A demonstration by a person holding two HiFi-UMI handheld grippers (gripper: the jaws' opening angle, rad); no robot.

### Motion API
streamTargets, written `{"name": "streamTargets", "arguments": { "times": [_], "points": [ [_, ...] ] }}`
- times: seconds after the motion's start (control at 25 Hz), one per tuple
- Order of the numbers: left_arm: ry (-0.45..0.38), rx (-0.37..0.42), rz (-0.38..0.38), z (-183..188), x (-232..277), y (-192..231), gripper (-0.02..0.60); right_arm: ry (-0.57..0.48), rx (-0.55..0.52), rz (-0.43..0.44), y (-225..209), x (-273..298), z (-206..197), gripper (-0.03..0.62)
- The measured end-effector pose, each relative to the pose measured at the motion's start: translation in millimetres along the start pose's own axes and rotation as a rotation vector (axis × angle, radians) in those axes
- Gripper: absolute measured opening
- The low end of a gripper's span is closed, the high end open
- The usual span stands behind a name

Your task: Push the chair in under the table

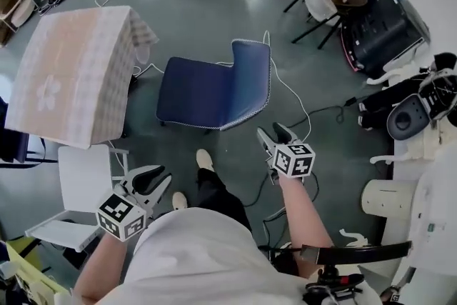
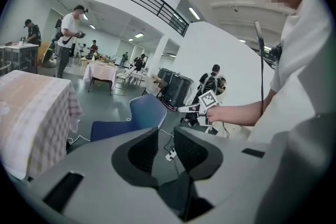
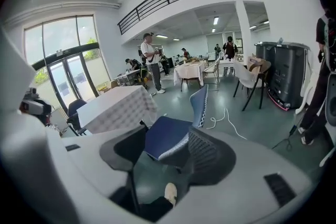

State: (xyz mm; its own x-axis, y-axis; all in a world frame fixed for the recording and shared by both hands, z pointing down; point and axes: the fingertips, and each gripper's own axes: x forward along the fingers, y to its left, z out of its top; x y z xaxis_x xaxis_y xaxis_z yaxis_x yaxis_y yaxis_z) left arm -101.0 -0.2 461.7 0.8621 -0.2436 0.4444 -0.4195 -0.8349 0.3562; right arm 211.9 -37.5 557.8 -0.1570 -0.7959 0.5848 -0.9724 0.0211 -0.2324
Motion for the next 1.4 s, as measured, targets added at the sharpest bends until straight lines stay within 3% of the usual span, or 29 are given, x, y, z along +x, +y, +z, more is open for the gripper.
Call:
{"name": "streamTargets", "arguments": {
  "times": [0.28, 0.52, 0.6, 0.64, 0.68, 0.84, 1.04, 1.4],
  "points": [
    [-0.017, -0.057, 0.134, 56.9, 41.1, 41.6, 0.087, 0.051, 0.071, -0.024, -103.2, 126.5, 66.3, 0.278],
    [-0.034, -0.116, 0.246, 90.1, 64.7, 68.5, 0.087, 0.138, 0.189, 0.015, -151.7, 204.6, 75.2, 0.278],
    [-0.028, -0.132, 0.266, 91.9, 65.0, 80.4, 0.086, 0.175, 0.238, 0.053, -148.2, 220.0, 73.5, 0.259],
    [-0.027, -0.136, 0.274, 92.2, 64.7, 85.8, 0.087, 0.191, 0.26, 0.066, -145.9, 224.5, 73.1, 0.186],
    [-0.027, -0.14, 0.279, 92.6, 64.6, 90.3, 0.087, 0.2, 0.283, 0.077, -143.9, 227.0, 73.3, 0.159],
    [-0.035, -0.144, 0.298, 100.6, 65.3, 102.3, 0.086, 0.194, 0.345, 0.101, -136.7, 228.0, 75.1, 0.104],
    [-0.04, -0.132, 0.309, 105.3, 58.7, 113.0, 0.086, 0.181, 0.387, 0.139, -113.5, 234.4, 76.1, 0.084],
    [-0.06, -0.131, 0.314, 105.8, 44.4, 124.6, 0.086, 0.143, 0.507, 0.095, -65.9, 251.0, 77.1, 0.066]
  ]
}}
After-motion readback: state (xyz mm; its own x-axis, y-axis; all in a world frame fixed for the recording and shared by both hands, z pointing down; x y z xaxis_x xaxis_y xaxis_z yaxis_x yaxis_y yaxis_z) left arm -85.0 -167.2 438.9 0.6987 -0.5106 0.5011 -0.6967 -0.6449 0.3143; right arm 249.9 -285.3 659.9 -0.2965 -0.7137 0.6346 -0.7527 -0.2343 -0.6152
